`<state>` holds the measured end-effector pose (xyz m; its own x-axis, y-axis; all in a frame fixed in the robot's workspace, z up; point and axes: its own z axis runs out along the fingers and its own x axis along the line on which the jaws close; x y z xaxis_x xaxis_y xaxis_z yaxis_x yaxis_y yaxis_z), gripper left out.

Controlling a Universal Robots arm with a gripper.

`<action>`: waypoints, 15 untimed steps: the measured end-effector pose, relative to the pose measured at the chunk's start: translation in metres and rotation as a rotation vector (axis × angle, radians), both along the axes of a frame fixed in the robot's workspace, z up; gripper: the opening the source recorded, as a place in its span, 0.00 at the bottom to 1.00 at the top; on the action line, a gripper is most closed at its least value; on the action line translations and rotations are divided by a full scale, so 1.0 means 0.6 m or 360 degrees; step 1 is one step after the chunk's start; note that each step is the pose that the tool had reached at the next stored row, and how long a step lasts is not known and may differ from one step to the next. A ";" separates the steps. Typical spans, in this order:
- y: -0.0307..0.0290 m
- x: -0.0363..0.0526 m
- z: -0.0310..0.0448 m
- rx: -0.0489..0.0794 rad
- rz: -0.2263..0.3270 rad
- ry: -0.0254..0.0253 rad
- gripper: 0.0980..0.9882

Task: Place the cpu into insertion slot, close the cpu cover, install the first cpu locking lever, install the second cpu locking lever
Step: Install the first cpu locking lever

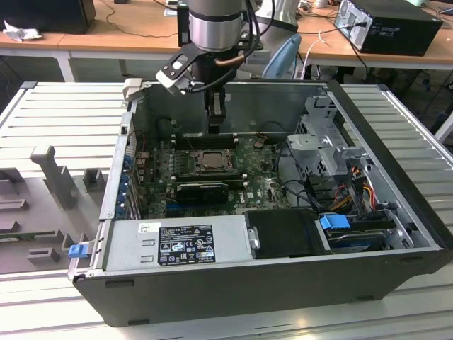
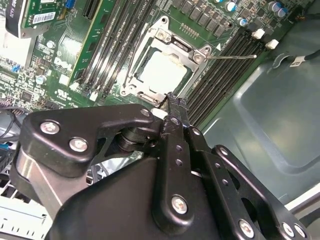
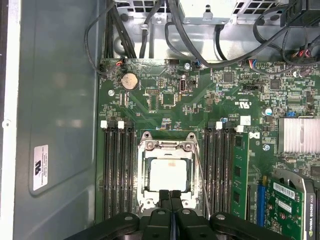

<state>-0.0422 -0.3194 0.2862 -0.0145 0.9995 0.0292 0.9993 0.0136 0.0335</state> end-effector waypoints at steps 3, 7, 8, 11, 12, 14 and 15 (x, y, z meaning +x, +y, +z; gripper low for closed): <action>0.0000 0.000 0.003 0.0000 0.0000 0.00001 0.01; 0.0001 0.000 0.005 0.0000 0.0025 -0.00002 0.01; 0.0000 0.000 0.005 0.0000 0.0075 0.00000 0.01; 0.0000 0.000 0.005 0.0000 0.0172 0.00000 0.01; 0.0000 0.000 0.005 0.0000 0.0200 0.00000 0.01; 0.0000 0.000 0.005 0.0000 0.0259 0.00000 0.01; 0.0000 0.000 0.005 0.0000 0.0295 0.00001 0.01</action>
